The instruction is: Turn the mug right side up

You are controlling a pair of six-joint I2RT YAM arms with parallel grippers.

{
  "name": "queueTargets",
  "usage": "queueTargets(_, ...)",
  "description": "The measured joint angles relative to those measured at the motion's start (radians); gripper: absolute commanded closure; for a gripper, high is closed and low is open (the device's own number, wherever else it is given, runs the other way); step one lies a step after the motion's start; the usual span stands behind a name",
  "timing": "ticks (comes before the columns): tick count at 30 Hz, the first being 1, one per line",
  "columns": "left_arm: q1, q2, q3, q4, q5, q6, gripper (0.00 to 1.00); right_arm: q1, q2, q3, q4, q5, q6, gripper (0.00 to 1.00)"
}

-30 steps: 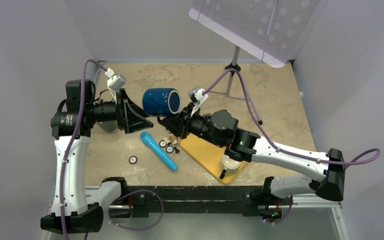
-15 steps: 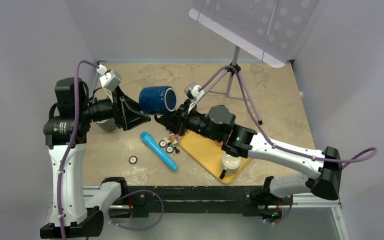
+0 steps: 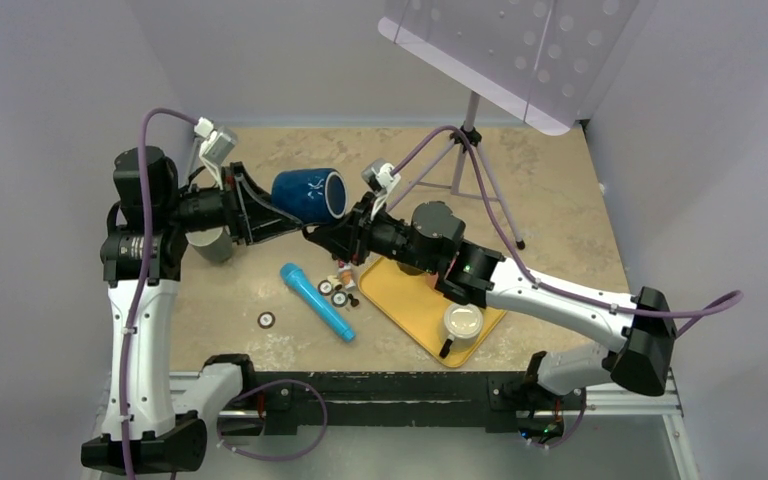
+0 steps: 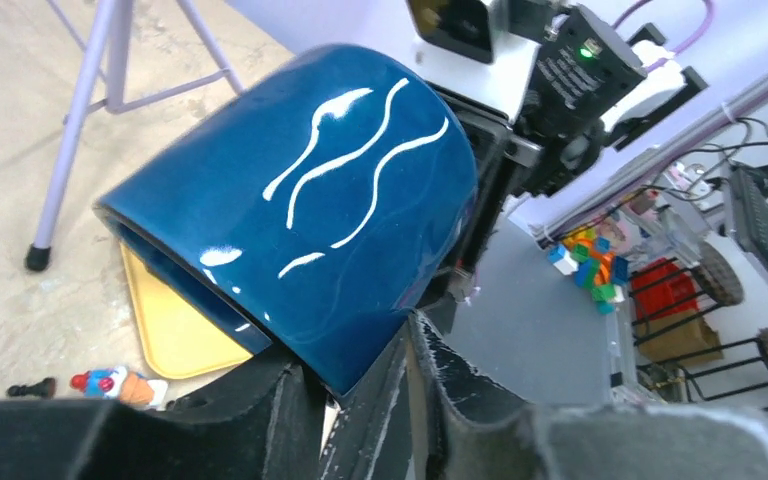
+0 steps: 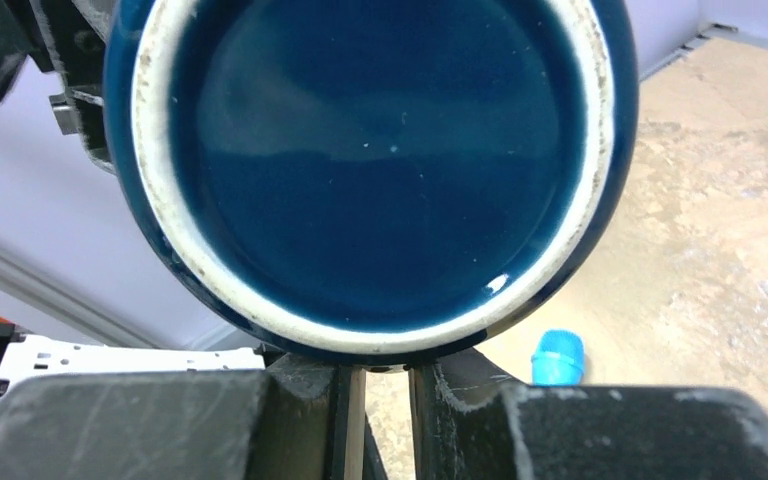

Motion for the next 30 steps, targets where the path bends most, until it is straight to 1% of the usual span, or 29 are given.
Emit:
queueTargets(2,0.003,-0.013,-0.026,0.064,0.031,-0.073,1.0,-0.012,0.02,0.013,0.023,-0.025,0.007,1.0)
queueTargets(3,0.007,-0.017,-0.038,0.105,0.056,-0.102,1.0,-0.021,0.026,0.018,0.031,-0.044,0.021,1.0)
queueTargets(4,0.009,-0.019,-0.043,0.141,0.082,-0.12,1.0,-0.029,0.031,0.019,0.04,-0.064,0.034,0.95)
queueTargets(5,0.009,-0.019,-0.045,0.166,0.102,-0.126,1.0,-0.037,0.035,0.02,0.051,-0.085,0.051,0.65)
queueTargets(6,0.009,-0.019,-0.044,0.172,0.107,-0.125,1.0,-0.043,0.039,0.021,0.061,-0.101,0.065,0.43)
queueTargets(7,0.009,-0.018,-0.039,0.152,0.099,-0.109,1.0,-0.051,0.043,0.021,0.067,-0.121,0.071,0.17)
queueTargets(8,0.005,-0.014,-0.029,0.119,0.08,-0.089,1.0,-0.055,0.051,0.023,0.066,-0.13,0.078,0.05)
queueTargets(10,-0.008,0.007,0.005,-0.013,-0.045,0.002,1.0,-0.066,0.07,0.018,0.058,-0.14,0.08,0.02)
queueTargets(12,-0.008,0.037,0.023,-0.11,-0.215,0.101,1.0,-0.077,0.069,0.005,0.03,-0.119,0.077,0.02)
queueTargets(15,-0.012,0.089,0.003,-0.176,-0.482,0.24,1.0,-0.097,0.058,-0.011,-0.066,-0.01,0.063,0.02)
queueTargets(18,-0.031,0.149,-0.093,-0.188,-0.781,0.393,1.0,-0.107,0.048,-0.019,-0.218,0.165,0.041,0.02)
queueTargets(22,-0.09,0.249,-0.167,-0.225,-1.022,0.512,1.0,-0.111,0.046,-0.027,-0.392,0.351,0.024,0.02)
queueTargets(25,-0.145,0.349,-0.174,-0.223,-1.165,0.582,1.0,-0.127,0.046,-0.028,-0.5,0.464,0.023,0.02)
queueTargets(28,-0.188,0.466,-0.14,-0.214,-1.285,0.634,1.0,-0.161,0.046,-0.028,-0.555,0.526,0.023,0.02)
queueTargets(30,-0.201,0.56,-0.079,-0.224,-1.326,0.66,1.0,-0.188,0.046,-0.03,-0.57,0.553,0.023,0.02)
